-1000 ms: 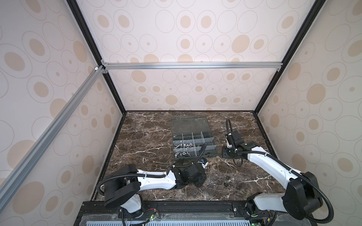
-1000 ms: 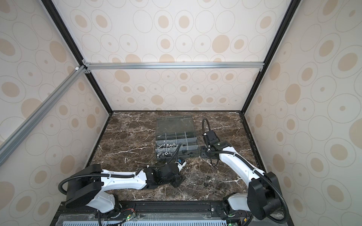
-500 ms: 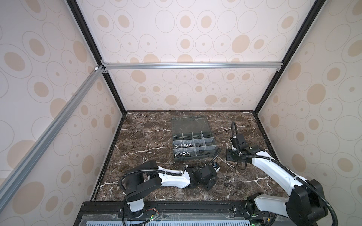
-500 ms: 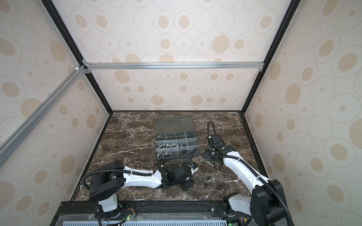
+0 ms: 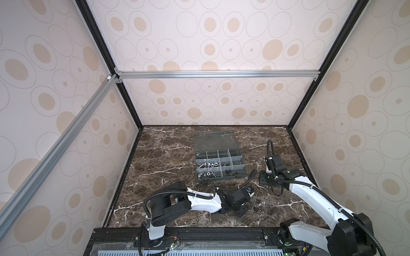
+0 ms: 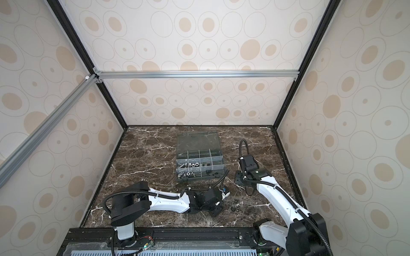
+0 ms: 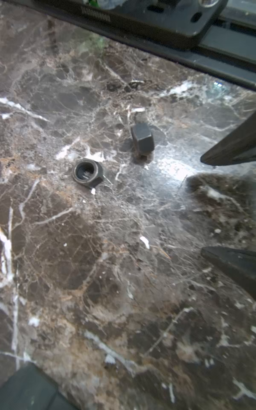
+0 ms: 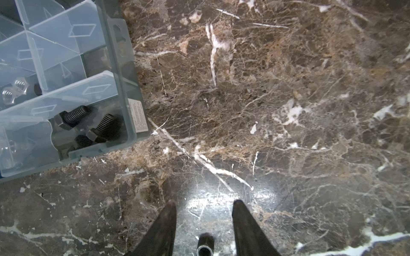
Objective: Sort the screws and nuts into containers
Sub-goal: Move the screw at the bottom-center of the table.
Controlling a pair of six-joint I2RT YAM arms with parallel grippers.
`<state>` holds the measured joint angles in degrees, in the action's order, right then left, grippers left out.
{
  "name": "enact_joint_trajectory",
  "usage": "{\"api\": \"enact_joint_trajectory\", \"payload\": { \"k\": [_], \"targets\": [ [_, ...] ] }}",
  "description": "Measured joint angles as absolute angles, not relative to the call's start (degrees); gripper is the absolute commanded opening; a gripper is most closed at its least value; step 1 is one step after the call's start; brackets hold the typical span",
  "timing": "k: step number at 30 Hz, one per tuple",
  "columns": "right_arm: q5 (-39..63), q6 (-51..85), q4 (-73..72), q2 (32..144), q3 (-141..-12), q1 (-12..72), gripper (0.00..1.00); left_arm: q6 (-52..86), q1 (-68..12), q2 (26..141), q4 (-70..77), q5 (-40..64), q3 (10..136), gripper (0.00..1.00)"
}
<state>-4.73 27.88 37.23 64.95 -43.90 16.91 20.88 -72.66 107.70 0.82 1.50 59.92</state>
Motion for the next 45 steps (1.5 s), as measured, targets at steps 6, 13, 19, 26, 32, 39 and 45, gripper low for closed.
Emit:
{"api": "enact_joint_trajectory", "payload": {
  "k": [6, 13, 19, 26, 32, 39, 45],
  "targets": [
    [-4.7, 27.9, 38.2, 63.3, -43.0, 15.4, 0.45, 19.9, -73.1, 109.2, 0.5, 2.3, 63.1, 0.58],
    [-4.7, 27.8, 38.7, 62.3, -43.0, 13.4, 0.45, 19.7, -74.1, 111.1, 0.5, 4.1, 65.3, 0.58],
    [-4.8, 27.8, 39.1, 61.9, -43.0, 11.6, 0.46, 19.7, -74.4, 112.7, 0.8, 6.4, 66.1, 0.56],
    [-4.7, 27.8, 39.1, 61.9, -42.7, 10.0, 0.46, 19.7, -74.4, 114.5, 0.8, 7.4, 68.4, 0.54],
    [-4.4, 27.8, 39.2, 61.7, -42.4, 8.1, 0.46, 19.7, -74.5, 115.5, 1.1, 7.7, 69.7, 0.52],
    [-4.2, 27.6, 39.2, 61.6, -41.7, 6.6, 0.46, 19.6, -74.5, 116.7, 1.2, 7.8, 71.1, 0.42],
    [-3.7, 27.6, 39.2, 61.1, -41.6, 5.4, 0.46, 19.6, -74.6, 117.6, 1.7, 7.8, 71.9, 0.31]
  ]
}}
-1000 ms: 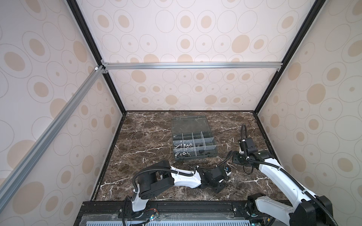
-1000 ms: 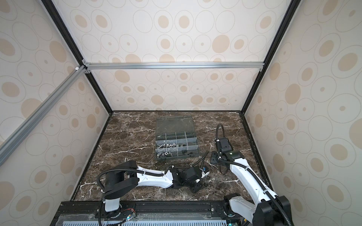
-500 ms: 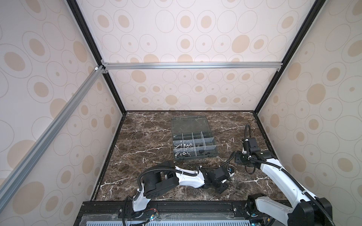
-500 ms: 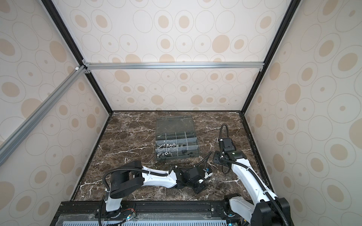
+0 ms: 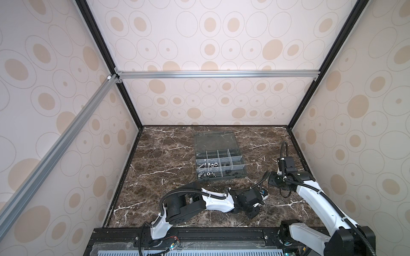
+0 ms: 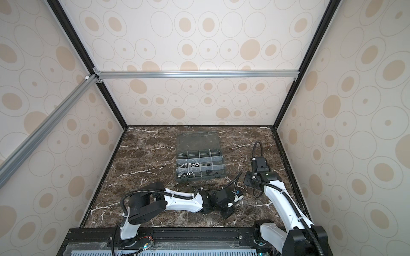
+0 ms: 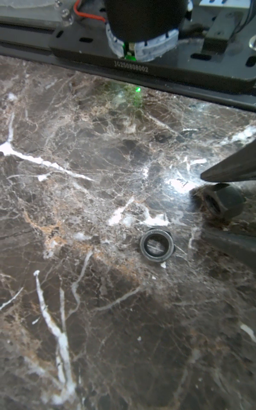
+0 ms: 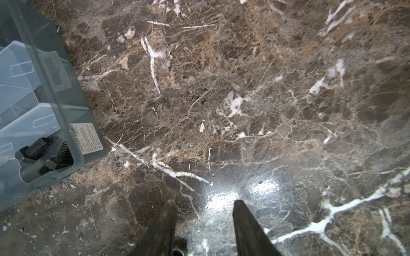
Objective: Sort the screws and nuts into containers
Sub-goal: Move the screw at the bottom-center of the table.
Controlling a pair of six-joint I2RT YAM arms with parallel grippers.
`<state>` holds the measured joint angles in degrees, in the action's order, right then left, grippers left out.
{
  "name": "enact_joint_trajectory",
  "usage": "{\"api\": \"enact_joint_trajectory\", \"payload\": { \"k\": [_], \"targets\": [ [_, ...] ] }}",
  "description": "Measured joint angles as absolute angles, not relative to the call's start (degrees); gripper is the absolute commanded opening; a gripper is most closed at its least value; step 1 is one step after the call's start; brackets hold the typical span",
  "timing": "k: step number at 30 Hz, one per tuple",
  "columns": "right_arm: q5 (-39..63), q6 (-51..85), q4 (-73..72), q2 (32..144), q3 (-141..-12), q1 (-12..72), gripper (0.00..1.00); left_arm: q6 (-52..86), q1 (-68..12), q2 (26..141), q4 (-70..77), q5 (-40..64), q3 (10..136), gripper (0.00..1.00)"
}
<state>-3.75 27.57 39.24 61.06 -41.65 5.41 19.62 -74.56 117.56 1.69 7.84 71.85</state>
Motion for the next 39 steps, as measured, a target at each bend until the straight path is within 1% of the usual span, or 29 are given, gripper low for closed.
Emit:
{"api": "enact_joint_trajectory", "payload": {
  "k": [7, 13, 19, 22, 24, 29, 33, 36, 39],
  "targets": [
    [-3.4, 27.5, 39.2, 60.8, -41.6, 4.8, 0.46, 19.6, -74.6, 117.6, 1.9, 7.6, 71.9, 0.2],
    [-3.2, 27.4, 39.3, 60.7, -41.4, 4.8, 0.46, 19.7, -74.6, 117.6, 2.5, 7.0, 71.5, 0.18],
    [-3.2, 27.2, 39.2, 60.5, -41.4, 4.8, 0.46, 20.1, -74.7, 115.9, 4.2, 5.8, 68.6, 0.14],
    [-3.2, 27.1, 39.2, 60.5, -41.4, 4.8, 0.46, 20.2, -74.7, 115.2, 4.3, 5.3, 67.6, 0.14],
    [-3.2, 27.1, 39.2, 60.5, -41.3, 4.8, 0.46, 20.2, -74.7, 115.0, 4.3, 5.1, 67.4, 0.15],
    [-3.2, 27.1, 39.2, 60.5, -41.3, 4.8, 0.46, 20.2, -74.7, 114.7, 4.8, 4.8, 66.8, 0.23],
    [-3.2, 27.1, 39.2, 60.5, -41.3, 4.8, 0.46, 20.1, -74.7, 114.0, 4.6, 4.7, 66.0, 0.25],
    [-3.2, 27.1, 39.2, 60.5, -41.3, 4.8, 0.46, 19.8, -74.7, 113.7, 4.7, 4.9, 65.4, 0.3],
    [-3.2, 27.1, 39.2, 60.5, -41.3, 4.8, 0.46, 19.4, -74.7, 113.3, 4.7, 5.1, 64.8, 0.32]
  ]
}}
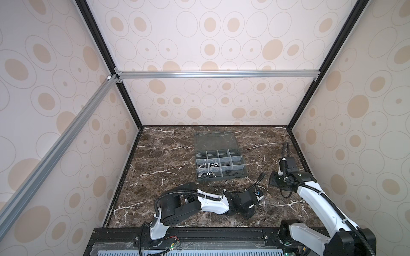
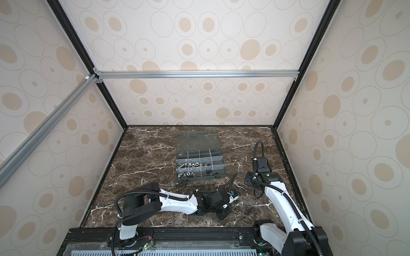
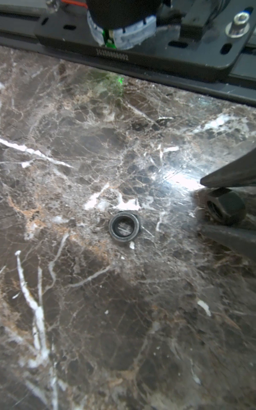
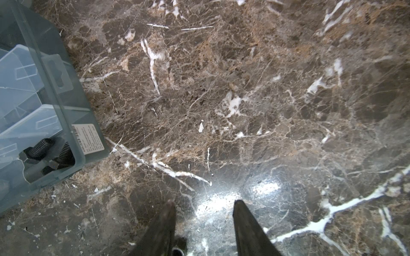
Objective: Sort the screws and nuts into containers
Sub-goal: Move the screw at the bottom-center of the table, then pick up the screw from the bottom-center of the table.
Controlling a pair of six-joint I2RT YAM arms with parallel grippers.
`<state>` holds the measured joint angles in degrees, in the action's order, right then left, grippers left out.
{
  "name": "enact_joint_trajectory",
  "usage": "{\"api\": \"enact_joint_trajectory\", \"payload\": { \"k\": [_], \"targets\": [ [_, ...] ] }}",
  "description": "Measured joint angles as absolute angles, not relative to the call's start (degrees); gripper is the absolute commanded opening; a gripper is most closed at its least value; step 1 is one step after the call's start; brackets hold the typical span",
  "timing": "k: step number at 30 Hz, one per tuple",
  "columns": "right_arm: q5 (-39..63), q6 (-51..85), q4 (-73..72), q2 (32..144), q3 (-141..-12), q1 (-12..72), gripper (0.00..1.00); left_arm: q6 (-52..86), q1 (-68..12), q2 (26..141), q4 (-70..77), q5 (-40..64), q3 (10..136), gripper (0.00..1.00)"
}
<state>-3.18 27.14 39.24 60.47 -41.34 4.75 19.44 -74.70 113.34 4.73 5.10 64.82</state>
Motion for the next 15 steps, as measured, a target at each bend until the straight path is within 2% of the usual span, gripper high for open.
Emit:
{"api": "enact_joint_trajectory", "payload": {
  "k": [6, 15],
  "targets": [
    [-3.0, 27.1, 39.2, 60.5, -41.3, 4.8, 0.46, 19.0, -74.7, 113.1, 4.8, 6.2, 64.5, 0.36],
    [-3.0, 27.1, 39.2, 60.5, -41.3, 4.8, 0.46, 18.0, -74.7, 112.7, 4.8, 7.3, 63.9, 0.28]
  ]
}}
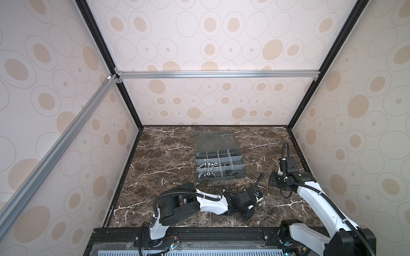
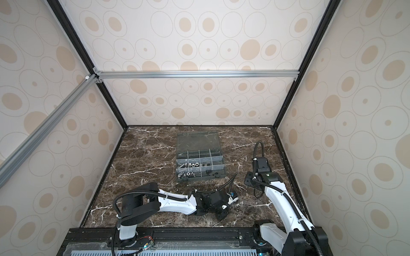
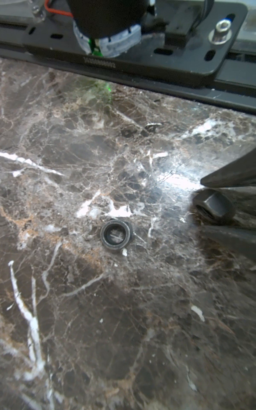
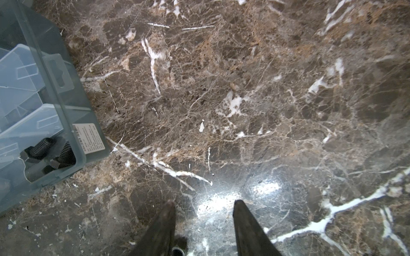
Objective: Sort the screws and nuts into containers
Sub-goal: Pick up the screw from the bottom-center of the table.
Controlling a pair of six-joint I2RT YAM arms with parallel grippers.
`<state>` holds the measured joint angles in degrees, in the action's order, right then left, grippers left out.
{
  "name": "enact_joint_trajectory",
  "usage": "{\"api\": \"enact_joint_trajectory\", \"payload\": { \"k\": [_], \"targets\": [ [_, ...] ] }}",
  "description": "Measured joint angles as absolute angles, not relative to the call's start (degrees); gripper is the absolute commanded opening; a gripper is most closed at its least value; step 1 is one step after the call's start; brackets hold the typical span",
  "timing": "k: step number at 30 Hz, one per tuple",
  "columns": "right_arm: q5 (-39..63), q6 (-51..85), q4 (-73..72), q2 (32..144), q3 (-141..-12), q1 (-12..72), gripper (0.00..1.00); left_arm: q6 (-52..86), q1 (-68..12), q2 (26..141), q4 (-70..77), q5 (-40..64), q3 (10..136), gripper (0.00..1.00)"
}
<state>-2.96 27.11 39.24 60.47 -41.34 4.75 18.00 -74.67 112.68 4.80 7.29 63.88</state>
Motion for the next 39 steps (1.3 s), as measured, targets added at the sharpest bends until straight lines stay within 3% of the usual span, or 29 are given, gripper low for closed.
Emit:
{"api": "enact_joint_trajectory", "payload": {
  "k": [26, 33, 39],
  "targets": [
    [-3.0, 27.1, 39.2, 60.5, -41.3, 4.7, 0.46, 17.0, -74.7, 112.3, 5.1, 6.5, 63.2, 0.06],
    [-3.0, 27.1, 39.2, 60.5, -41.3, 4.7, 0.46, 17.1, -73.9, 110.7, 5.7, 4.7, 61.5, 0.05],
    [-2.6, 27.1, 39.2, 60.4, -41.0, 4.7, 0.46, 17.0, -69.3, 102.2, 5.3, 3.0, 58.9, 0.06]
  ]
}}
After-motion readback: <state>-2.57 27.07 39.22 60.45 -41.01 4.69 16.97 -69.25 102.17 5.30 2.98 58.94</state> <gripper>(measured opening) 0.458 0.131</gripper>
